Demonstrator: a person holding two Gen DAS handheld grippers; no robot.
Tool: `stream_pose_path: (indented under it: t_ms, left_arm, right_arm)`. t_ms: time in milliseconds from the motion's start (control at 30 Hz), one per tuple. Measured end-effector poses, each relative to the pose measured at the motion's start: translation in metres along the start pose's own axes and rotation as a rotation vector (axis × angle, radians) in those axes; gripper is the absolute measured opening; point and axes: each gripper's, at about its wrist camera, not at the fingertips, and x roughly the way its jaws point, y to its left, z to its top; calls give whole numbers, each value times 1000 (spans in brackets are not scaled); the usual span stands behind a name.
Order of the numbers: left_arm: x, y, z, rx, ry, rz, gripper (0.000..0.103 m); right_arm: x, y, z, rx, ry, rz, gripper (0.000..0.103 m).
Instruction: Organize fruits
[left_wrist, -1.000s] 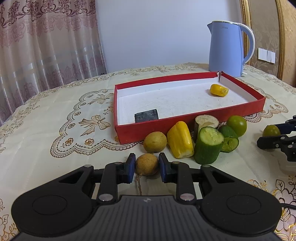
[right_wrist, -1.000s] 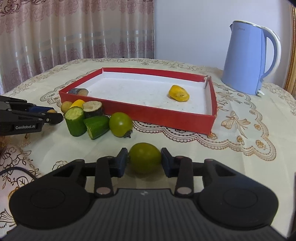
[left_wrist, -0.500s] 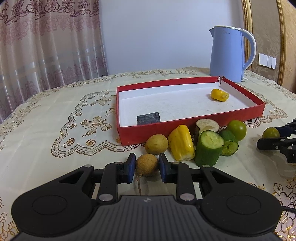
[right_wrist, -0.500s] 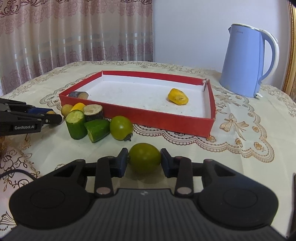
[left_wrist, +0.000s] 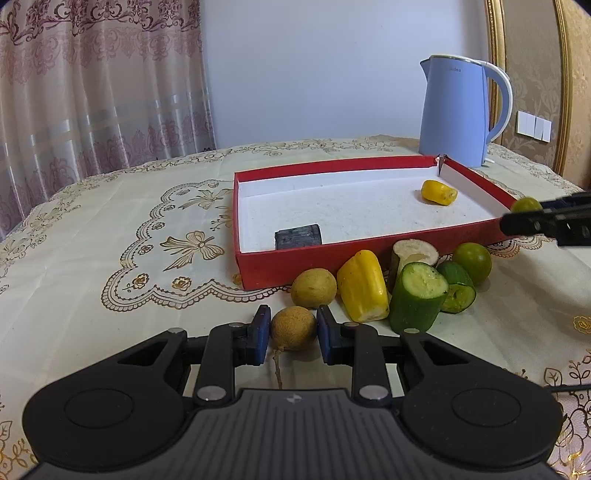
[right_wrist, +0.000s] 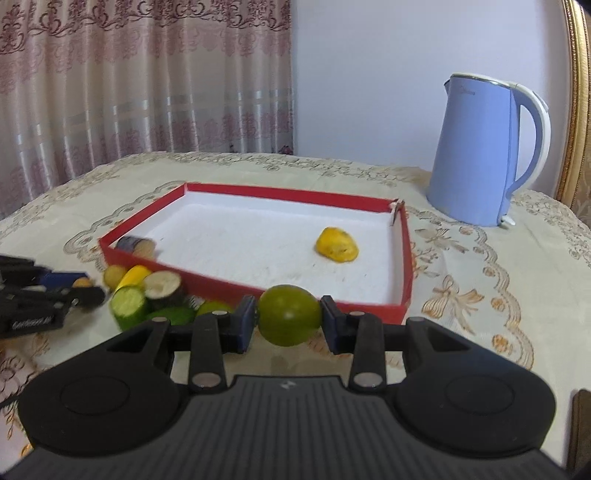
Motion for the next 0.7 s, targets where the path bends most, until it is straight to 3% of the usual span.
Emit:
stream_pose_path:
  t_ms: [400,700]
  left_arm:
    - [0,1,0,-3,4,0,26]
    - [1,2,0,-6,-5,-5,26]
  right_arm:
    - [48,-14,48,-35,24,-77,35]
    - [74,-41,39,72,8,-131,36]
